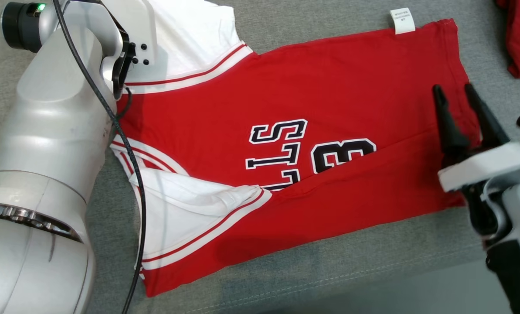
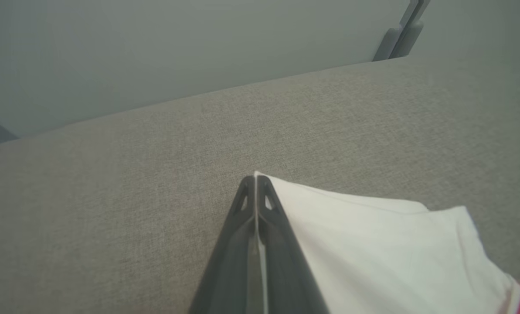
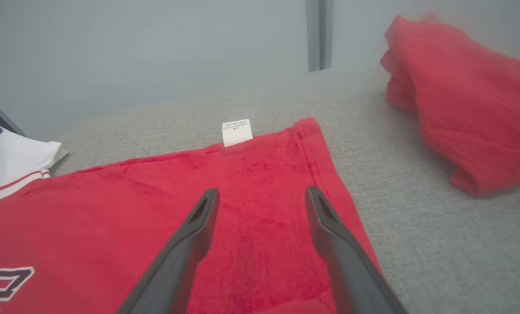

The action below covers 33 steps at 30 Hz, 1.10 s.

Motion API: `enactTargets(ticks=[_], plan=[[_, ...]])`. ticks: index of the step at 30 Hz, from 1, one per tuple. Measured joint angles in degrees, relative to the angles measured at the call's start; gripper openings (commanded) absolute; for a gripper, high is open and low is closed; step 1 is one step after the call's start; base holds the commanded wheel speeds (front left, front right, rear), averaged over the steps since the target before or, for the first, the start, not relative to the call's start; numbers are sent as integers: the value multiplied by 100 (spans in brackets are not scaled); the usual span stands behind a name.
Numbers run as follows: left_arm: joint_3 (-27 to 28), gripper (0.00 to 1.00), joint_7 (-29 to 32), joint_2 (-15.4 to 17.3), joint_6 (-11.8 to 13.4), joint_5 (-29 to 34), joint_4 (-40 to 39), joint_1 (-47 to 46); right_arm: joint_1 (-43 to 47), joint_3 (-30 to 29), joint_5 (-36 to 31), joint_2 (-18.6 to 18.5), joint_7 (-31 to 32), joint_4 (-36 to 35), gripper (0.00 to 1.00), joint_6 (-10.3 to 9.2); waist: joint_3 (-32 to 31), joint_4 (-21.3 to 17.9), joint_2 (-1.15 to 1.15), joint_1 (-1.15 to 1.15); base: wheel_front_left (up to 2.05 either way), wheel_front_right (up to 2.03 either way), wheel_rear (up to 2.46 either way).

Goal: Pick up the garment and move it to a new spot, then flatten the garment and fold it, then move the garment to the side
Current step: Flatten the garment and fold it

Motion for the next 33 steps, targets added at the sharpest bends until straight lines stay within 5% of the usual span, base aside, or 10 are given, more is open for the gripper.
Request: enactTargets(ticks=[20,23,24,26,28,33], plan=[[56,0,-243,-180,-391,-250,-31,-231,-2552,761,1618,-1016,2354,2036,100,-1,220,468,0,0,0,0,0],[22,0,-243,-222,-393,-261,-31,-243,-2778,916,1680,-1020,2506,2306,73,-1,237,503,0,0,0,0,0],[10,0,-243,-238,-393,-282,-31,-252,-2826,969,1730,-1022,2530,2354,50,-1,242,514,0,0,0,0,0],[-12,0,-243,-274,-425,-302,-31,-288,-2931,1049,1786,-1015,2611,2498,35,-1,254,531,0,0,0,0,0],[-38,0,-243,-287,-434,-308,-33,-332,-3017,1151,1818,-1018,2650,2619,0,-1,264,545,0,0,0,0,0],[-79,0,-336,-290,-433,-342,-35,-335,-3167,1379,1784,-1035,2507,2772,0,-1,276,577,0,0,0,0,0]])
